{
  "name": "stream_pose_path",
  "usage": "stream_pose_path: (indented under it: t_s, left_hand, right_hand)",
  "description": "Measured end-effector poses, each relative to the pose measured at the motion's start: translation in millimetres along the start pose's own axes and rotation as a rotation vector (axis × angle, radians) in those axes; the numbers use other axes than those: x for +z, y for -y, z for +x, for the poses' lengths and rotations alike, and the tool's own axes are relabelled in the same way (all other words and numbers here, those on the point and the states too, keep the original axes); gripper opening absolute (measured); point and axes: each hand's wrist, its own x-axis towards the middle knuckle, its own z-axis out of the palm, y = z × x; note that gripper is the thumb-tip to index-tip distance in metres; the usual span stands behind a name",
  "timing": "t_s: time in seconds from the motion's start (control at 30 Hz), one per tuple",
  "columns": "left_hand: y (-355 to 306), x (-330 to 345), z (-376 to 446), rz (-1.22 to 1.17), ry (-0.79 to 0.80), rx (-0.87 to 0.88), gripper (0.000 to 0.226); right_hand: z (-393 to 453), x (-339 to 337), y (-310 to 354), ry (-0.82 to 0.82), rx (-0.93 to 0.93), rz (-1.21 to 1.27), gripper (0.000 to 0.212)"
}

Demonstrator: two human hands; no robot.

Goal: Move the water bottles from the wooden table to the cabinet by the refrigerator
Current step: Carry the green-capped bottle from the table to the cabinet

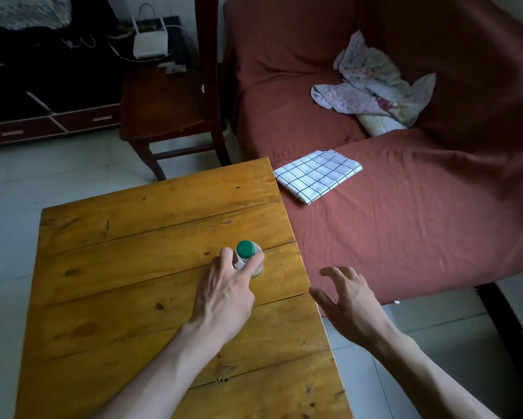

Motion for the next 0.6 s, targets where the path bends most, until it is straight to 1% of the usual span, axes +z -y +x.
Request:
stream_pose_path:
  t_s: [0.1,0.2,0.27,0.37,0.5,0.6]
  left_hand:
    - [6.2,5.5,-8.7,-0.123,0.001,-0.006,0.087]
    - [13.3,10.5,-17.6,-0.238,-0.049,0.025,0.103]
    - [20.1,13.6,-19.7,-0.306,-0.068,-0.022,0.107]
    - [29.2,14.8,-16.1,-0.343,-0.058,-0.117,0.100]
    - [35.8,16.8,-4.6,-0.352,-0.046,-0.136,0.089]
    - [40.1,25.1,6.1,-0.459,-0.026,-0.188,0.086]
  right_hand:
    - [-1.2,0.4,-2.3,0.008,0.003,-0.006,0.057]
    - [-0.8,-0.5,-2.5,0.009,0.002,-0.006,0.059]
    - [0.5,-1.3,-0.7,0.010,-0.001,-0.010,0.059]
    - [2.8,-2.1,3.2,0.013,-0.004,-0.009,0.058]
    - [5.7,-0.8,8.0,0.015,-0.009,-0.008,0.057]
    - [8.3,2.6,10.6,0.023,-0.015,-0.011,0.057]
